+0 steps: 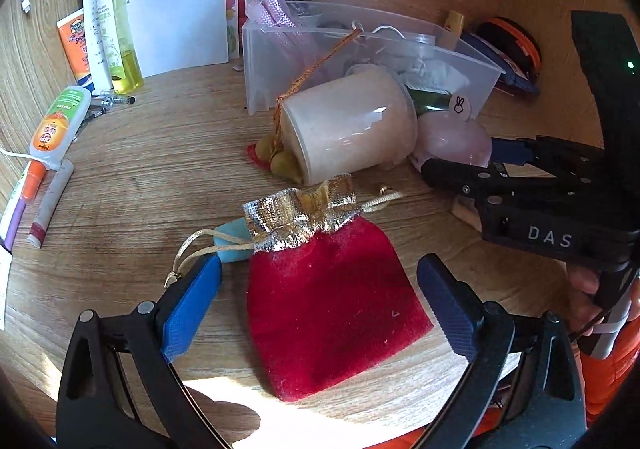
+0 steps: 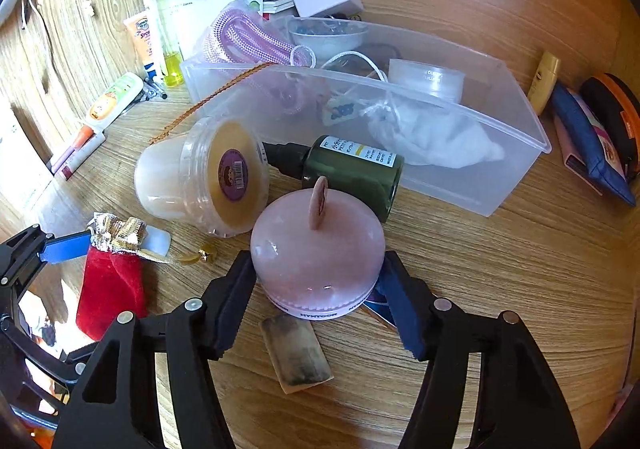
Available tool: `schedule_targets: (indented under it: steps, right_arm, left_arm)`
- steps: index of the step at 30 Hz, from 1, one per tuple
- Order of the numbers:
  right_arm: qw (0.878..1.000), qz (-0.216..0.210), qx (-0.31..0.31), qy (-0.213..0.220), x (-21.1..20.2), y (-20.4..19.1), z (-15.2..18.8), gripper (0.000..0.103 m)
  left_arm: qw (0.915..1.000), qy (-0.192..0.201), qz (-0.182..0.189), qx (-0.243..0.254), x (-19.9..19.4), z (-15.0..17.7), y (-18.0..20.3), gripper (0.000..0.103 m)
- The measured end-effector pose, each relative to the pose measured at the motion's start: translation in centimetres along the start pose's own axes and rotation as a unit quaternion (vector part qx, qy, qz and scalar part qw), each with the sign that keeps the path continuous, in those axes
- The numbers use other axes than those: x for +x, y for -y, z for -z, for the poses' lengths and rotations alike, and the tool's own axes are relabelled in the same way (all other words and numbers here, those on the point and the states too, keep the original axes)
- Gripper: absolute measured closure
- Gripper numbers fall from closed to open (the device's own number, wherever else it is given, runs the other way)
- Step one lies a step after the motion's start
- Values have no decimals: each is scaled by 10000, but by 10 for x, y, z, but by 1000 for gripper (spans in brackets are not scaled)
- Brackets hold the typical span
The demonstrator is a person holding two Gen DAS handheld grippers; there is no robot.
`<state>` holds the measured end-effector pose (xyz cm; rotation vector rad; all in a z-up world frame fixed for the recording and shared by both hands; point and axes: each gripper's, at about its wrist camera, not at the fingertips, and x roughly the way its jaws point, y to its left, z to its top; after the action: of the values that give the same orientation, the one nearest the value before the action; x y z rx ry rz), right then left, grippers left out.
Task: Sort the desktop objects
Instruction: 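Grasp the red velvet pouch with left gripper while right grasps pink round container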
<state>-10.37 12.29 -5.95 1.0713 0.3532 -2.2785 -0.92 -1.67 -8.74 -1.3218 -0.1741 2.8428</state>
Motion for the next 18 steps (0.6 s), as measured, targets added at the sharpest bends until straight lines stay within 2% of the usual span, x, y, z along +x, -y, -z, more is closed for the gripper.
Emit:
schedule_targets:
  steps: [2, 3, 4, 5, 10, 18]
  right_arm:
    - [10000, -8, 4, 83, -3, 1, -1, 43]
    - [9999, -24, 18, 121, -5, 2, 0, 43]
    - [9999, -47, 42, 148, -6, 3, 0, 43]
    - [9998, -70, 70, 167, -7, 5, 0, 43]
    - [9994, -120, 192, 277, -17, 12, 3, 43]
    - [9975, -134, 237, 659, -48, 18, 2, 43]
  left_arm:
    - [9998, 140, -109, 2, 0, 0, 0, 16]
    - [9996, 181, -193, 53, 0, 0, 2, 29]
    - [9995, 211, -229, 89, 0, 0, 3, 37]
    - [9995, 219, -186, 90, -1, 0, 3, 38]
    - [9998, 187, 26, 10, -7, -2, -3, 61]
    - [9990, 442, 85, -5, -31, -6, 1, 76]
